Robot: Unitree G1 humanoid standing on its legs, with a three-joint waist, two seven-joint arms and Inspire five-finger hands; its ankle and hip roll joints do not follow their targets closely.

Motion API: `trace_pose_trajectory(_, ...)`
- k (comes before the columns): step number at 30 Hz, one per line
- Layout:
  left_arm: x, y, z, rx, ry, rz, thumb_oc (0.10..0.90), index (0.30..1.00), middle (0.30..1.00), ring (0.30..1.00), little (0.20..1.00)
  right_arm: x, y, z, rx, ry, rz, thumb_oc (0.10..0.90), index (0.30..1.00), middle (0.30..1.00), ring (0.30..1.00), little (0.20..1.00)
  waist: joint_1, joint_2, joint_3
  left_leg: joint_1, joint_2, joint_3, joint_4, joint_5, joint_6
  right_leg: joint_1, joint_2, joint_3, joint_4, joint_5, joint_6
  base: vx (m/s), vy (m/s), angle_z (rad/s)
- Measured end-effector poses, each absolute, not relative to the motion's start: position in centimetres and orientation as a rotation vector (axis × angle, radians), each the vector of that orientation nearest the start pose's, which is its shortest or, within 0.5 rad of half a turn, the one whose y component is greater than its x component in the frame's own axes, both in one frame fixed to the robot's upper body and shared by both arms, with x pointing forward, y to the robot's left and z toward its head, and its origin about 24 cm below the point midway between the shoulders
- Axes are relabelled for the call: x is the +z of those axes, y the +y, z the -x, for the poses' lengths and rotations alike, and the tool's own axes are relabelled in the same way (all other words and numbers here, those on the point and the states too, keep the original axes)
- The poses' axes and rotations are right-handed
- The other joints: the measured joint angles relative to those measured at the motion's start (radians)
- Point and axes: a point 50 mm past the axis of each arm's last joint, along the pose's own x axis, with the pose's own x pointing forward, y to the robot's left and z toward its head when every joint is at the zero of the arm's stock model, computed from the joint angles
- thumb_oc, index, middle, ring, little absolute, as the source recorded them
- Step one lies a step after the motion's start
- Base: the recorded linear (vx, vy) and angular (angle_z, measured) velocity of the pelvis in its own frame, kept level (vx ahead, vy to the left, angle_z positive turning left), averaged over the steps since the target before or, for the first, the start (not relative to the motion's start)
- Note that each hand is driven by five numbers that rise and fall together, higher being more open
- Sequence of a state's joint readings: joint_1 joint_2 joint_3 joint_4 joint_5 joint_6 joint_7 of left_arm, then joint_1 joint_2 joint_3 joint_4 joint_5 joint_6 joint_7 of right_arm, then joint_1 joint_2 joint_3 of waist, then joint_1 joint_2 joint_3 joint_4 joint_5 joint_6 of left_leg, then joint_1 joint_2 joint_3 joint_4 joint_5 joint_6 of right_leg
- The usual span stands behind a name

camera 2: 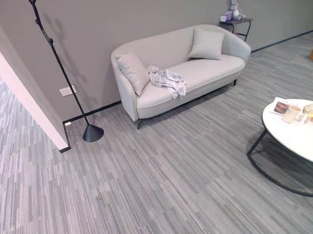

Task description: Hang the clothes on the sofa on the clothes rack.

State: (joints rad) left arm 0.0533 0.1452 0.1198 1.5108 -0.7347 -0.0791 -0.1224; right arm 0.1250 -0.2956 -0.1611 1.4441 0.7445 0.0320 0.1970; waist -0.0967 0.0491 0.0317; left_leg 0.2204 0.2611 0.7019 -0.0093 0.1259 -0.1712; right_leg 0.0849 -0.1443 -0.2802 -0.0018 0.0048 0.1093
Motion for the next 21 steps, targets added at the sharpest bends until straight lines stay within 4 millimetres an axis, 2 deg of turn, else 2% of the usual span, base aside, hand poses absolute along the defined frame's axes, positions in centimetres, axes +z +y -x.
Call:
trace_pose_trajectory(7,-17.60,21.53,-1.31,0.593,1.293,0.534,0.800,0.900,0.900,0.900,0.900,-16.28,-26.68,0.88,-0.716,1.277,-0.571,0.800,0.900,0.900,0.900,0.900,0.000,-0.003,-0.003,0.001,0.002,0.002,0.002,0.000,0.001,-0.004,0.002,0.007,0.001,0.001,0.000,0.00,-0.036,-0.03)
trace_pose_trajectory(9,-17.56,21.73,-0.88,0.588,1.299,0.530,0.800,0.900,0.900,0.900,0.900,-16.27,-26.67,1.23,-0.721,1.284,-0.571,0.800,0.900,0.900,0.900,0.900,0.003,-0.006,-0.005,-0.001,0.003,0.002,0.002,-0.002,0.004,-0.003,0.003,0.005,0.001,0.002,0.000,0.00,-0.007,0.03)
trace_pose_trajectory(15,-17.50,21.98,-1.25,0.570,1.293,0.506,0.800,0.900,0.900,0.900,0.900,-16.26,-26.66,1.38,-0.724,1.285,-0.572,0.800,0.900,0.900,0.900,0.900,0.001,-0.019,-0.014,-0.003,0.002,0.002,-0.001,-0.004,0.005,-0.005,0.002,0.003,0.001,0.002,0.000,0.00,-0.002,0.01)
trace_pose_trajectory(21,-17.52,21.87,-1.50,0.532,1.305,0.472,0.800,0.900,0.900,0.900,0.900,-16.28,-26.62,1.28,-0.715,1.289,-0.566,0.800,0.900,0.900,0.900,0.900,0.000,-0.017,-0.016,-0.008,-0.003,0.003,-0.006,-0.020,0.028,-0.010,-0.001,0.000,0.001,0.008,0.004,0.01,0.022,0.02)
